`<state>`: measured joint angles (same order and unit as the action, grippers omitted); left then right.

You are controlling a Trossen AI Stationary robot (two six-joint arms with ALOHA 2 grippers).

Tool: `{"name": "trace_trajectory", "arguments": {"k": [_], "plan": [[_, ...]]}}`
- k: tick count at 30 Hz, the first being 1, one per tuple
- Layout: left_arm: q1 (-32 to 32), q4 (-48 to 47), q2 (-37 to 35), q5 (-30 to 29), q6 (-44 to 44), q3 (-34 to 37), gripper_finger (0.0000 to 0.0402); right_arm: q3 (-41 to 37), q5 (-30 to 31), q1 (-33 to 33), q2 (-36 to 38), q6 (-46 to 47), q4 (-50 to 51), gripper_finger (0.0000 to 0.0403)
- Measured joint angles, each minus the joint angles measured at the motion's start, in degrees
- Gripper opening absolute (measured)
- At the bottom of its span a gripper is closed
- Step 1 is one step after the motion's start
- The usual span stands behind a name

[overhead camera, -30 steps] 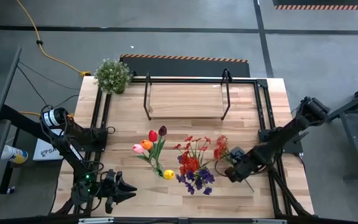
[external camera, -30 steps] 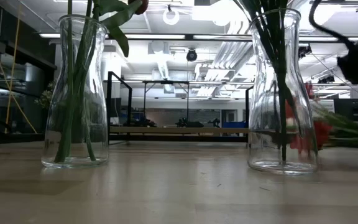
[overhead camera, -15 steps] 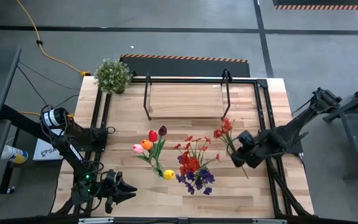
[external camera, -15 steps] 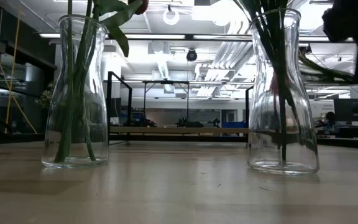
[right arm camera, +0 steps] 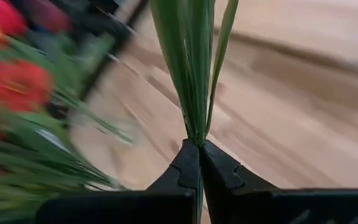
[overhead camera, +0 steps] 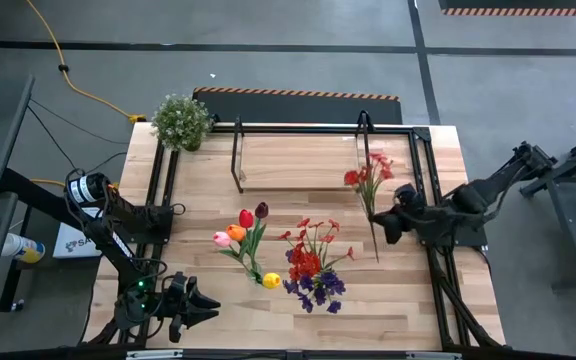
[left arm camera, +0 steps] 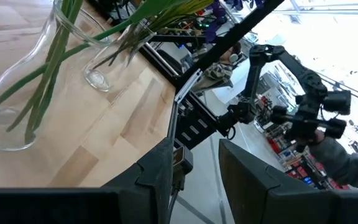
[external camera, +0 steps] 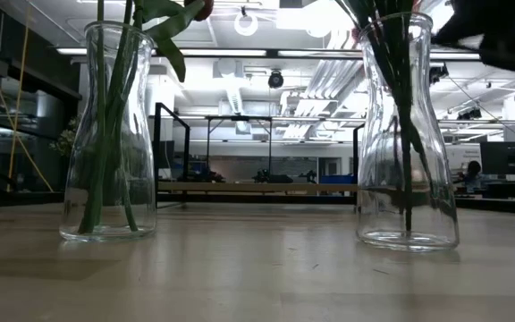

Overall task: Pick and place flowers into a vace then onto a shelf
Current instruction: Put the red flower into the right transparent vase

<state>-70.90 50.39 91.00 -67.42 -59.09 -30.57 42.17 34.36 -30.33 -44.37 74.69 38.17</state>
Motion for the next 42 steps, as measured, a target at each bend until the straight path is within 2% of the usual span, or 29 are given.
{"name": "trace_trajectory", "arguments": {"k": [9,16,21,33,38,42], "plan": [[0.0,0.0,0.0,-1.0,0.1,0.0,0.0163,0.0,5.0,0.0,6.0,-18.8,-15.6,0.0000],[0.0,0.0,0.0,-1.1,0.1,0.0,0.0163,0.1,-1.4,-0.1,8.5,-34.5,-28.9,0.0000],[0.0,0.0,0.0,-1.1,0.1,0.0,0.0163,0.1,-3.6,-0.1,9.9,-44.4,-35.9,0.0000],[0.0,0.0,0.0,-1.2,0.0,0.0,0.0163,0.1,-6.6,-0.1,10.7,-61.5,-35.0,0.0000],[0.0,0.0,0.0,-1.2,0.1,0.0,0.0163,0.1,-10.2,-0.1,10.6,-62.9,-32.4,0.0000],[0.0,0.0,0.0,-1.2,0.1,0.0,0.0163,0.1,-10.4,-0.2,9.8,-61.9,-29.3,0.0000]]}}
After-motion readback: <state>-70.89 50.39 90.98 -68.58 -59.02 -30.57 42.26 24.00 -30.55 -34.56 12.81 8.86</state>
